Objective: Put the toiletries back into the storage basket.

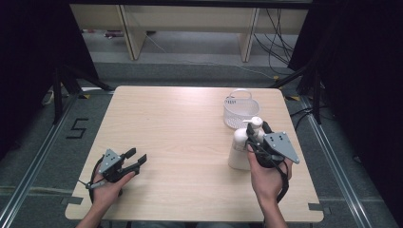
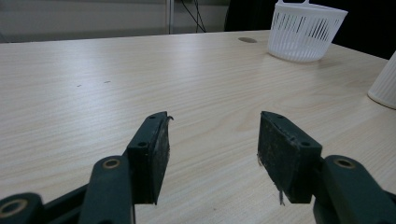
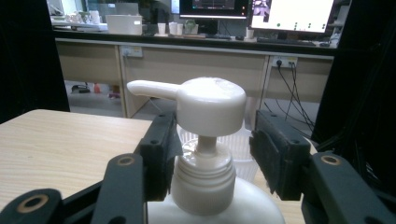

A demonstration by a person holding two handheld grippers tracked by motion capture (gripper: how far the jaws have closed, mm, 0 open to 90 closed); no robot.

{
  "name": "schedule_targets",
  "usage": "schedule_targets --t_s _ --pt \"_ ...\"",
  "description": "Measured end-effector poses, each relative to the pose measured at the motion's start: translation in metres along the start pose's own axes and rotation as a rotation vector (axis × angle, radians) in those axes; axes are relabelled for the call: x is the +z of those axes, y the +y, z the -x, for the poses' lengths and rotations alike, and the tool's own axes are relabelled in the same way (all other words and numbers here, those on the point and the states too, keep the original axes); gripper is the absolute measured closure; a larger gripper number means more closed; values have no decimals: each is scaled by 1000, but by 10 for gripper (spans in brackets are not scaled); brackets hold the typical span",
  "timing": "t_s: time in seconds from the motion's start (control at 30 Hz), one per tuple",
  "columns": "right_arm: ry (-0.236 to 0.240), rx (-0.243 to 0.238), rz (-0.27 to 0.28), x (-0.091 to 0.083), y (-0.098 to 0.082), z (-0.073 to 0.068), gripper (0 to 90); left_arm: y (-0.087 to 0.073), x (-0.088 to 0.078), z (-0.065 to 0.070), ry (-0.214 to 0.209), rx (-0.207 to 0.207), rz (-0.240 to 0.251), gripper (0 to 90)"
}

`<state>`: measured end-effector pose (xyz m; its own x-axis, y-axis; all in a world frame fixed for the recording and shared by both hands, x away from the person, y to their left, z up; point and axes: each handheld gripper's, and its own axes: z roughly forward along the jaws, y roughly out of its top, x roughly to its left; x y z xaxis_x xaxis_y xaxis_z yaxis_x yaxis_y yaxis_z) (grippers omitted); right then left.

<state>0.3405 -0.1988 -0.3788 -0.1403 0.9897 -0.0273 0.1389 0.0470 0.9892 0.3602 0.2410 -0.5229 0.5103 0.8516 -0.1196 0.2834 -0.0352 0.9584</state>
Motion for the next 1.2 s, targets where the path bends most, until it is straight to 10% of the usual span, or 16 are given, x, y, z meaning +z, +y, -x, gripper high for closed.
schedule_targets --t_s 1.2 --pt "17 36 6 4 9 7 601 0 0 -1 -5 -2 0 427"
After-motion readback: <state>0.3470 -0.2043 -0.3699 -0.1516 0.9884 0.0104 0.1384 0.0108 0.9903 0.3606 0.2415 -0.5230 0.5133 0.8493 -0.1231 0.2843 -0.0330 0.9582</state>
